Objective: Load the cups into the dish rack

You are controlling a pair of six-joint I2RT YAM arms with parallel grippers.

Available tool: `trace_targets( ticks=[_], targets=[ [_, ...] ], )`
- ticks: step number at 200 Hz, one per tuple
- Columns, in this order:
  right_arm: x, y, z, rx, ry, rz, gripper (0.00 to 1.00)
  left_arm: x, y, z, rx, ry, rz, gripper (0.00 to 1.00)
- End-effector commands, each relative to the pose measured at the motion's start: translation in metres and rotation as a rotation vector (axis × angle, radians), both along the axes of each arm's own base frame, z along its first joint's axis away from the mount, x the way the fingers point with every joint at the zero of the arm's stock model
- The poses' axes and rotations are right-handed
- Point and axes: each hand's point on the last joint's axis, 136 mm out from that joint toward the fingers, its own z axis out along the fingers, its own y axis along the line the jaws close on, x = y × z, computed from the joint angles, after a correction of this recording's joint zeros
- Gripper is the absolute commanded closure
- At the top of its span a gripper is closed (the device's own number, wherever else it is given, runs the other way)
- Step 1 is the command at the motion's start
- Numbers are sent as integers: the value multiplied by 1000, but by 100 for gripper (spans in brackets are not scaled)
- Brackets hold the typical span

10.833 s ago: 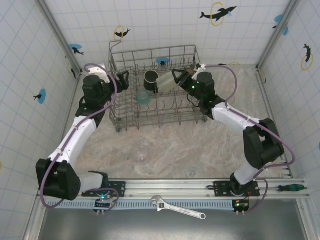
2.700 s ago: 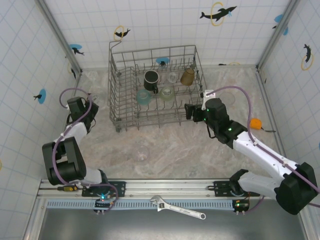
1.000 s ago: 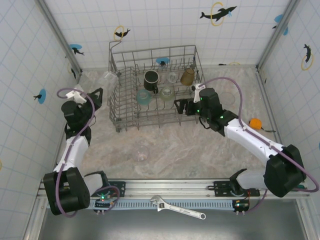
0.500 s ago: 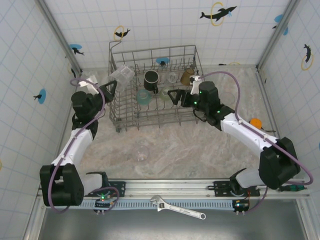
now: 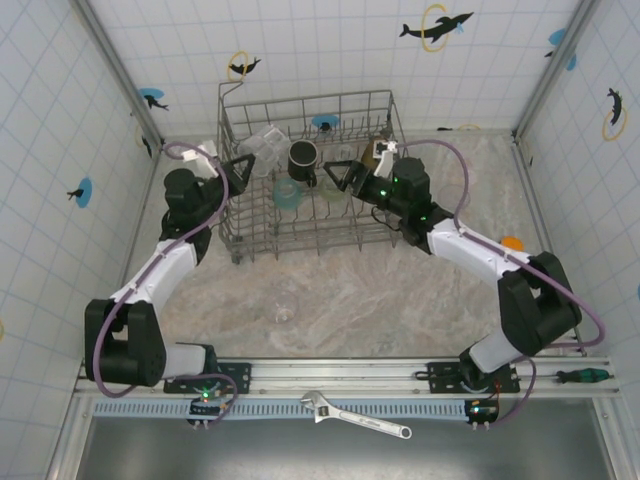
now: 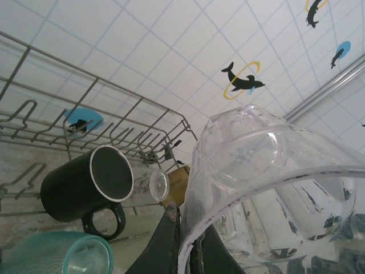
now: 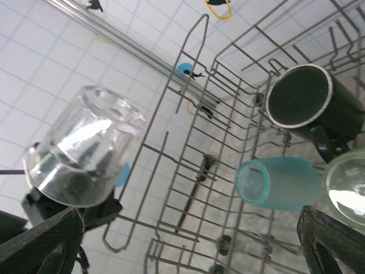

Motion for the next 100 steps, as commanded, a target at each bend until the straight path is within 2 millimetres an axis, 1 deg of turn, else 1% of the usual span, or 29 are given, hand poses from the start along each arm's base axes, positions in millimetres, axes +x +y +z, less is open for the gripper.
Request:
trace_targets(
  ticks=[1,44,78,100],
  targets=[
    [4,13,45,157,-48,32,0,2,-10,31,5,-110,-29,100],
    [10,24,55,264,-22,57,0,3,-30,31,30,-112,-88,100],
    [20,36,61,311,4,83,0,7,-45,33,31,-117,-122,100],
    [26,40,64,355,24,92,0,8,-54,34,33,-121,-143,100]
  ],
)
